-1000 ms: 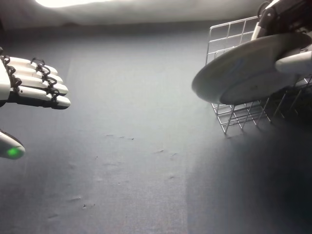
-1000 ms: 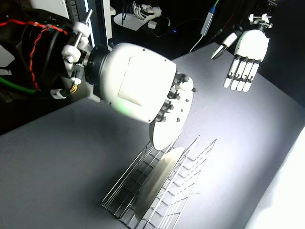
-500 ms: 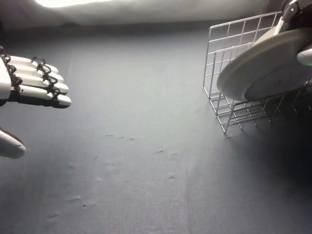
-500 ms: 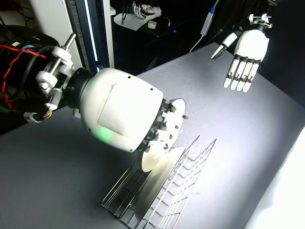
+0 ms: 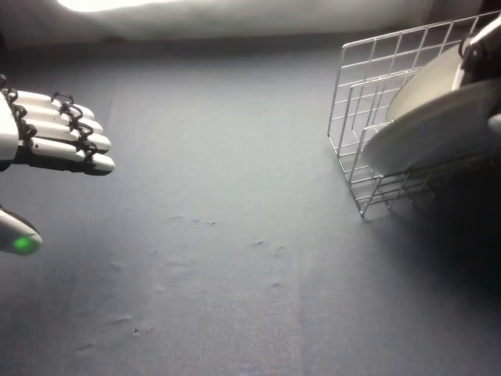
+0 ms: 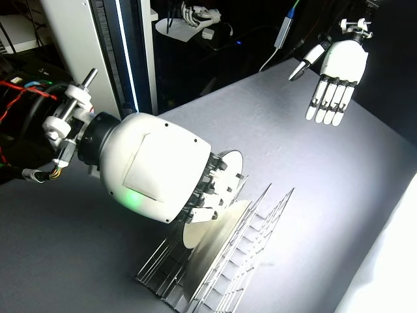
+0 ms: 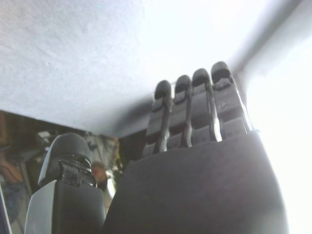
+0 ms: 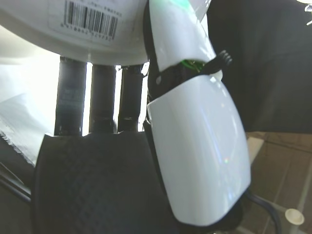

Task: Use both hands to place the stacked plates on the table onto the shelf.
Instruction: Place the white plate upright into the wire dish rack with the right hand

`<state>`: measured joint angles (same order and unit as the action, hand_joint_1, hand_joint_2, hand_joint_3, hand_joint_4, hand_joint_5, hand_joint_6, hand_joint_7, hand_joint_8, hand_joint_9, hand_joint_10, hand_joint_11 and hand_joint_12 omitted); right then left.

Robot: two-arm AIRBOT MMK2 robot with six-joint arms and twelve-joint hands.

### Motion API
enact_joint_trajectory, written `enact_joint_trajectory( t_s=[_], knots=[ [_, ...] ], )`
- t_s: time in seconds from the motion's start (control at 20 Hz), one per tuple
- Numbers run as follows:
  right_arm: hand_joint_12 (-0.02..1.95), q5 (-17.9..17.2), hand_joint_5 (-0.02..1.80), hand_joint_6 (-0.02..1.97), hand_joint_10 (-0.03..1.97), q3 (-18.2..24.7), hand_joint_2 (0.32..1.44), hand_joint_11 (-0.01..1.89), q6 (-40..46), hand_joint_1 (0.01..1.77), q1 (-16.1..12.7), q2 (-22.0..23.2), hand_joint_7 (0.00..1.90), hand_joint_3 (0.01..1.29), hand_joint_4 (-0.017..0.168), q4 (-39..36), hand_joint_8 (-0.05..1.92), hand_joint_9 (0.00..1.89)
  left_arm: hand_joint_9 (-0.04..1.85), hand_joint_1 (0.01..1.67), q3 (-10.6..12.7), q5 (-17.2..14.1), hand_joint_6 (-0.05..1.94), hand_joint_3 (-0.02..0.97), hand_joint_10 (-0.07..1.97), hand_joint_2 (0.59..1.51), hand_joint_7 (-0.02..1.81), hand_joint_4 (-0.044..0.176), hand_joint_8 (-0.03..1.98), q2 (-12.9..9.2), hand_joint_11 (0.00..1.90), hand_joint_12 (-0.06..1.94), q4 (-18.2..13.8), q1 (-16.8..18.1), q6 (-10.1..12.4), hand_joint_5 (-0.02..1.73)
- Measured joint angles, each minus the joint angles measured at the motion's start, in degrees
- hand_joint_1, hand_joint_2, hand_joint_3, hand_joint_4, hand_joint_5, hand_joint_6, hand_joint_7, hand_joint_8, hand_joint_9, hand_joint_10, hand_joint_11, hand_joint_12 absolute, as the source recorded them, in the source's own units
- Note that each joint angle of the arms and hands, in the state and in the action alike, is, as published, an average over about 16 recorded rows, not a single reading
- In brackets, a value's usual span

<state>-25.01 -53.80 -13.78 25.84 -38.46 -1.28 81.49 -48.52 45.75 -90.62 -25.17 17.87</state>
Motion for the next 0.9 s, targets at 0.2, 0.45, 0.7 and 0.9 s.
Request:
enact_joint_trajectory(
  t_s=[0.2,0.45,0.7,0.9],
  knots=[
    [1.25,-1.29,0.86,0.86,1.19,-0.59,1.06,0.85,-0.23,1.41,1.65,-0.30,0.95,0.01,-0.009,-1.58,1.03,0.92,0.03,0.01,0.01,0.01,0.02,0.003,0.01,1.170,0.07,0.000,0.00,0.16,0.02,0.02,0.00,0.00,0.00,0.13],
    [1.23,-2.17,0.86,0.85,1.19,-1.87,1.06,0.86,-0.63,1.40,2.44,-1.14,0.95,0.01,-0.009,-4.23,1.03,0.92,0.03,0.01,0.03,0.01,0.02,0.003,0.01,1.171,0.06,0.000,0.00,0.37,0.02,0.02,-0.02,0.00,0.00,0.13],
    [1.22,-2.61,0.86,0.82,1.19,-3.21,1.06,0.87,-1.12,1.39,2.14,-2.16,0.95,0.01,-0.009,-6.97,1.02,0.93,0.02,0.01,0.03,0.01,0.02,0.003,0.01,1.171,0.05,0.000,0.00,0.51,0.02,0.02,-0.06,0.01,0.00,0.12],
    [1.22,-2.77,0.86,0.81,1.19,-4.12,1.06,0.87,-1.54,1.38,1.58,-2.88,0.96,0.01,-0.009,-9.55,1.02,0.94,0.03,0.01,0.02,0.01,0.02,0.003,0.01,1.172,0.05,0.000,0.00,0.59,0.02,0.02,-0.13,0.04,0.00,0.12]
  ],
)
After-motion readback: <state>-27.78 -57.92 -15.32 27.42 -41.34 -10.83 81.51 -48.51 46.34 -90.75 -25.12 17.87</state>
